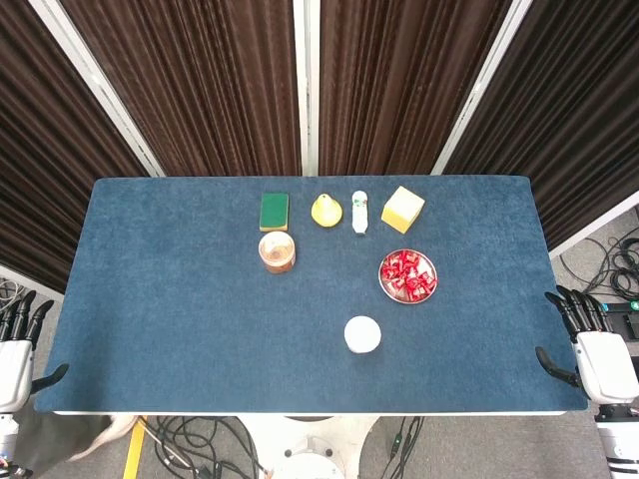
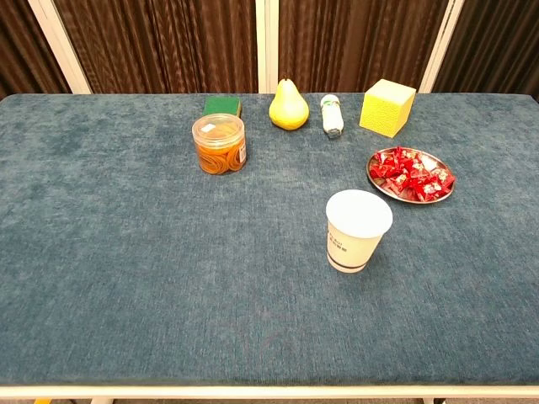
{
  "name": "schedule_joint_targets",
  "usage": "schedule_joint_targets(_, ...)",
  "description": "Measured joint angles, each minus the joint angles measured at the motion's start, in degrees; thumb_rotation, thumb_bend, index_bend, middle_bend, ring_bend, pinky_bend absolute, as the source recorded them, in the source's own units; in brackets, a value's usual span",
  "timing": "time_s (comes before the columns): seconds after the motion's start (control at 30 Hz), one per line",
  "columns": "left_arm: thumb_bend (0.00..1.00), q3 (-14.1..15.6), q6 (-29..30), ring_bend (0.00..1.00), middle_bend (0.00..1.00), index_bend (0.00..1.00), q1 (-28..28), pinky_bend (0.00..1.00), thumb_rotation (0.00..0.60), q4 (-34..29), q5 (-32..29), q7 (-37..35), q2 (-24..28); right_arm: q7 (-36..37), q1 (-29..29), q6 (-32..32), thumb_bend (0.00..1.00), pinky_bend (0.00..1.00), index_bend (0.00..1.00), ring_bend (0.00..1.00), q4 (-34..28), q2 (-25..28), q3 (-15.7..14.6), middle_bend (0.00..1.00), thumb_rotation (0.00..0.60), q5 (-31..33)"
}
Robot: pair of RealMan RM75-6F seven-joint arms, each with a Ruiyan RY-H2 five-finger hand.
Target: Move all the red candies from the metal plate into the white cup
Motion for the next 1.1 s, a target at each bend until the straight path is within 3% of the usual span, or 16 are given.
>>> schedule_joint_targets(0.37,0.07,0.3,-0.2,0.08,0.11,0.18,0.0,0.15,0.600,0.0,0.5,-0.2,0.1,0.3,-0.2,0.2,0.25,0.00,0.10,0.00,0.2,0.0,-0.2,0.04,0.600,-0.3)
schedule_joint_targets(0.57,0.07,0.4,-0.3,0.08,0.11,0.18,0.0,0.15,0.600,-0.1,0.7,-0.4,0.2,0.3,2.0,-3.0,0.25,0.00,0.13,0.00,0.4,-0.6,0.4,0.05,0.600,-0.2)
schedule_joint_targets(0.83,0.07,0.6,0.9,0.08,0.11,0.18,1.0,0.15,0.600,-0.3,0.7,-1.0,0.4,-3.3,12.5,-15.9,0.30,0.00,0.39,0.00,2.8,-4.7,5.1,0.11,0.600,4.0)
schedule_joint_targets(1.1,0.07,0.7,1.4,0.08,0.11,0.18,1.6,0.15,0.600,0.6,0.5,-2.1,0.2,-11.7,24.3,-30.8,0.30,0.00,0.41,0.00,12.5,-15.6,9.2,0.10,0.600,13.4)
